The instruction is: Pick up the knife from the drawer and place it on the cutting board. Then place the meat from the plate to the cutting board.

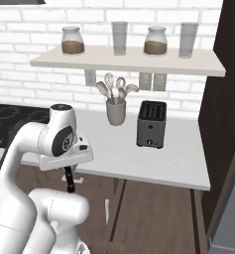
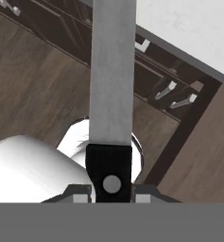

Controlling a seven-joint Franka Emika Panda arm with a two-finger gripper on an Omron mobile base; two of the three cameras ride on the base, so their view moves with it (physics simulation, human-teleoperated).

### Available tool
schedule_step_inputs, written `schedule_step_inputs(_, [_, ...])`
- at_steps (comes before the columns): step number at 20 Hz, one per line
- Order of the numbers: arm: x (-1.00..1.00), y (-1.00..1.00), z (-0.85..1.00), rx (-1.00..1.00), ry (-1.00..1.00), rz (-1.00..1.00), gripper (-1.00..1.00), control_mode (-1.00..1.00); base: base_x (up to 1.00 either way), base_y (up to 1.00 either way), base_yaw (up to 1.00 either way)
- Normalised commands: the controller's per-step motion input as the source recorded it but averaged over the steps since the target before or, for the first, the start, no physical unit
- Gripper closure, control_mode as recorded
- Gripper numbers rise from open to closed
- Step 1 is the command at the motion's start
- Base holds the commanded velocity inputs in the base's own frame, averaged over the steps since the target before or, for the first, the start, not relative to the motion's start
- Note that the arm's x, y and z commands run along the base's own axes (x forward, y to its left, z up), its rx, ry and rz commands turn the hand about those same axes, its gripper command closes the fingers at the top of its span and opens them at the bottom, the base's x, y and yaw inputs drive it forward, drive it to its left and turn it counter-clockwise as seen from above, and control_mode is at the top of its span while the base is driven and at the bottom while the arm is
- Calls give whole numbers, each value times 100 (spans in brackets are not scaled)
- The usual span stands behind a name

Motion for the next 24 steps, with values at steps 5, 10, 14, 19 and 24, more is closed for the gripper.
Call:
schedule_step_inputs(5, [0, 0, 0, 0, 0, 0, 100, 100, -7, 52, 1])
schedule_step_inputs(10, [0, 0, 0, 0, 0, 0, 100, 100, 0, 62, 0])
schedule_step_inputs(14, [0, 0, 0, 0, 0, 0, 100, 100, -1, 41, 3])
schedule_step_inputs(19, [0, 0, 0, 0, 0, 0, 100, 100, -5, 48, 24])
schedule_step_inputs(24, [0, 0, 0, 0, 0, 0, 100, 100, 0, 68, 37])
